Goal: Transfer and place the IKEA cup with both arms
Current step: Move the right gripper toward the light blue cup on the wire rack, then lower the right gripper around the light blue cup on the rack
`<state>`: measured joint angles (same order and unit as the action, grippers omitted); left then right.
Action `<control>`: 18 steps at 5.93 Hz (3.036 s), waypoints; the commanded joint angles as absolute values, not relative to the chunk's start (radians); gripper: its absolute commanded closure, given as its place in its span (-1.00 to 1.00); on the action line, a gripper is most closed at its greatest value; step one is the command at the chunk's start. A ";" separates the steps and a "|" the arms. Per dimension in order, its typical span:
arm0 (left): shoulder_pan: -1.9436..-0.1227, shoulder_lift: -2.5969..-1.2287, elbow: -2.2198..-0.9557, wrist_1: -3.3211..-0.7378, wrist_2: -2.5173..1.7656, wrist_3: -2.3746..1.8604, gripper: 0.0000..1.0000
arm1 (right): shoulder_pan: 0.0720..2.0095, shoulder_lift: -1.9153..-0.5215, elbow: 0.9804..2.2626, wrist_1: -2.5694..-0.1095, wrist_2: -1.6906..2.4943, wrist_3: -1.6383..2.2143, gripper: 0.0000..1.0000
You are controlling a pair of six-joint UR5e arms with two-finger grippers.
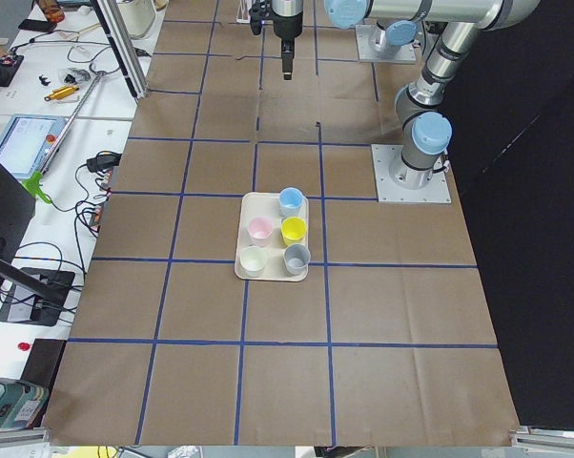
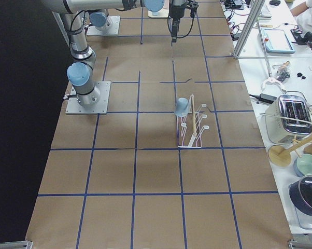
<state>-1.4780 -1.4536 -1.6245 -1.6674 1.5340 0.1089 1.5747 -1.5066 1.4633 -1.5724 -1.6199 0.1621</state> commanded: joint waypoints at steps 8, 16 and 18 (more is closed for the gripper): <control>-1.477 -1.454 -1.624 -1.667 1.534 0.109 -0.97 | 1.143 -1.309 1.659 -1.944 -1.643 -0.337 -1.00; -1.479 -1.454 -1.624 -1.667 1.532 0.109 -0.97 | 1.141 -1.304 1.775 -2.124 -1.651 -0.432 -0.76; -1.477 -1.453 -1.624 -1.667 1.532 0.109 -0.97 | 1.141 -1.304 1.781 -2.125 -1.651 -0.439 -0.38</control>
<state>-1.4777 -1.4537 -1.6245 -1.6674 1.5325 0.1089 1.1413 -1.3039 1.7804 -2.1227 -1.6506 -0.4356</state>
